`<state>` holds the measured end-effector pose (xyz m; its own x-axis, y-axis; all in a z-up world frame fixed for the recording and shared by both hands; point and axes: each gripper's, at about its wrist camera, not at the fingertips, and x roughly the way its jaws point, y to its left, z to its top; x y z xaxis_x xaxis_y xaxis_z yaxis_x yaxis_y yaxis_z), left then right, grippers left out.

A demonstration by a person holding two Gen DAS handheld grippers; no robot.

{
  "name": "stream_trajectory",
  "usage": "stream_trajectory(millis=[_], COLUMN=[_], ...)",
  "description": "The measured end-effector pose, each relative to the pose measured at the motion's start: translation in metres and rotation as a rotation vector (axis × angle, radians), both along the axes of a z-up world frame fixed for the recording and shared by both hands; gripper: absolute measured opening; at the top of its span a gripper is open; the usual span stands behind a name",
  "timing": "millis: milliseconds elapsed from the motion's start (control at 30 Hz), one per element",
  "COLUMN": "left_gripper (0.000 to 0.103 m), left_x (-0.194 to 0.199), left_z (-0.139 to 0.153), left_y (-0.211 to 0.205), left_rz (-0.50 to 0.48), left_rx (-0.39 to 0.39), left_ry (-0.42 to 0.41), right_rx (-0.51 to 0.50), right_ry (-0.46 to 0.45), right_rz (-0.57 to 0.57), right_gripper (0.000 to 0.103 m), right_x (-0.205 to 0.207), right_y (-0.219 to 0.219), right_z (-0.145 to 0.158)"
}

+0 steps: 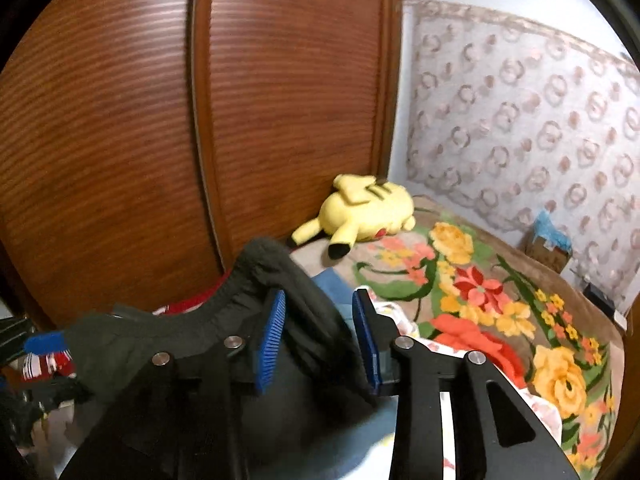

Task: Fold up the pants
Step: 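Lift the folded black garment with both tools and carry it toward the jeans pile, then lower the black garment onto the blue jeans stack and open both tools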

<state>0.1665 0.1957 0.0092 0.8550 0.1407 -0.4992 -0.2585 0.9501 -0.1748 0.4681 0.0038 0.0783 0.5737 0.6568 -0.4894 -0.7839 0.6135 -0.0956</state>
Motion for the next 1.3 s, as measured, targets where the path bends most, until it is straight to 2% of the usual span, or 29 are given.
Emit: stream_trajectory(millis=[133,333,433,633,733,933,1067,1100,1167,1300], left_gripper=[0.048,0.048,0.048,0.048,0.048,0.049,0.065,0.066,0.079,0.083], left_x=[0.0,0.023,0.032,0.036,0.036,0.037,0.035,0.034,0.032,0.027], left_z=[0.01,-0.004,-0.021,-0.035,-0.034,-0.034,-0.033,-0.032,-0.031,-0.03], left_y=[-0.003,-0.013,-0.014,-0.012,-0.014,-0.013,-0.016,-0.018,-0.021,-0.028], left_rz=[-0.019,-0.082,-0.09,-0.078,-0.084,-0.091,-0.108,-0.112,-0.121,-0.139], left_rx=[0.021,0.044,0.041,0.039,0.05,0.059,0.054,0.058,0.061,0.058], left_ry=[-0.024,0.043,0.101,0.139,0.144,0.145,0.143,0.141,0.137,0.133], right_rx=[0.051,0.027,-0.008,-0.021,-0.005,0.026,0.045,0.05,0.062,0.091], right_ry=[0.007,0.069,0.088,0.116,0.136,0.12,0.099,0.095,0.088,0.079], right_rz=[0.037,0.127,0.1,0.022,0.016,0.001,-0.004,-0.005,-0.005,-0.022], right_gripper=[0.037,0.037,0.037,0.037,0.037,0.037,0.037,0.037,0.037,0.037], right_x=[-0.014,-0.022,-0.007,0.023,0.024,0.007,-0.014,-0.02,-0.032,-0.054], right_y=[-0.019,-0.019,-0.013,-0.003,0.009,0.0,-0.017,-0.021,-0.028,-0.046], right_z=[0.006,-0.016,-0.026,-0.04,-0.041,-0.042,-0.041,-0.042,-0.04,-0.04])
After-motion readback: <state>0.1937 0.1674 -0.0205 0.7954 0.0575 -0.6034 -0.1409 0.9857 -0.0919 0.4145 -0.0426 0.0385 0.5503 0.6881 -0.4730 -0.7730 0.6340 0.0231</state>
